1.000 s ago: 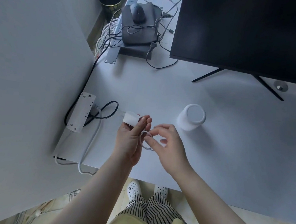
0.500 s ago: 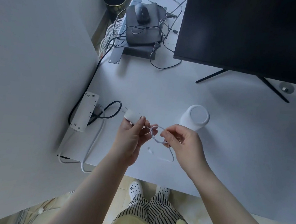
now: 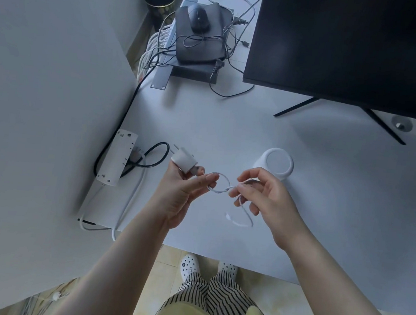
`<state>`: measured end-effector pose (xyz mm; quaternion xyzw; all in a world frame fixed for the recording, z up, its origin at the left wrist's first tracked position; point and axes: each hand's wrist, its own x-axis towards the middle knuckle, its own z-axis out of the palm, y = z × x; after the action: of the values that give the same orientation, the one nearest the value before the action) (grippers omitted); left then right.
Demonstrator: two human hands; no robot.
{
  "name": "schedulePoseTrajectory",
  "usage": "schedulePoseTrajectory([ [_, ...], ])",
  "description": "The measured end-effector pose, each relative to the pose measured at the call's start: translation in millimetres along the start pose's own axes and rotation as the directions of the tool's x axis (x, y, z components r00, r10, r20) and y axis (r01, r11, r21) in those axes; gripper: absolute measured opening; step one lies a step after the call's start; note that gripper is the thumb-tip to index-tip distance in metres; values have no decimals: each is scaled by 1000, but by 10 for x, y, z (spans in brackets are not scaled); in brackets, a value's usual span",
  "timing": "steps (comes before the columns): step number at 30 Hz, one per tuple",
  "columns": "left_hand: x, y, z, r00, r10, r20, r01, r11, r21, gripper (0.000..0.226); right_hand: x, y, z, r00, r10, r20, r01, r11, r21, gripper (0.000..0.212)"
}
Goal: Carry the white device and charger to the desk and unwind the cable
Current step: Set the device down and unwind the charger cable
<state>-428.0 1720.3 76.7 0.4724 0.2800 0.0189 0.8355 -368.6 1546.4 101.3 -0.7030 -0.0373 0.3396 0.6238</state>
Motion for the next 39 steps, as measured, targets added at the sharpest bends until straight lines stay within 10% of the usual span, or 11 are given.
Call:
schedulePoseTrajectory([
  [7,20,24,-26,997,76,17,-78,990,116,49,-23,-23,-18,992,-96,-82,101,993,60,9],
  [16,-10,-49,30,994,104,38,-108,985,137,51,61,-88,27,973,-210,-97,142,874,-464,9],
  [39,-85,-193,54,978,206,10,-206,972,113,42,31,-87,192,974,224,34,-225,973,43,22],
])
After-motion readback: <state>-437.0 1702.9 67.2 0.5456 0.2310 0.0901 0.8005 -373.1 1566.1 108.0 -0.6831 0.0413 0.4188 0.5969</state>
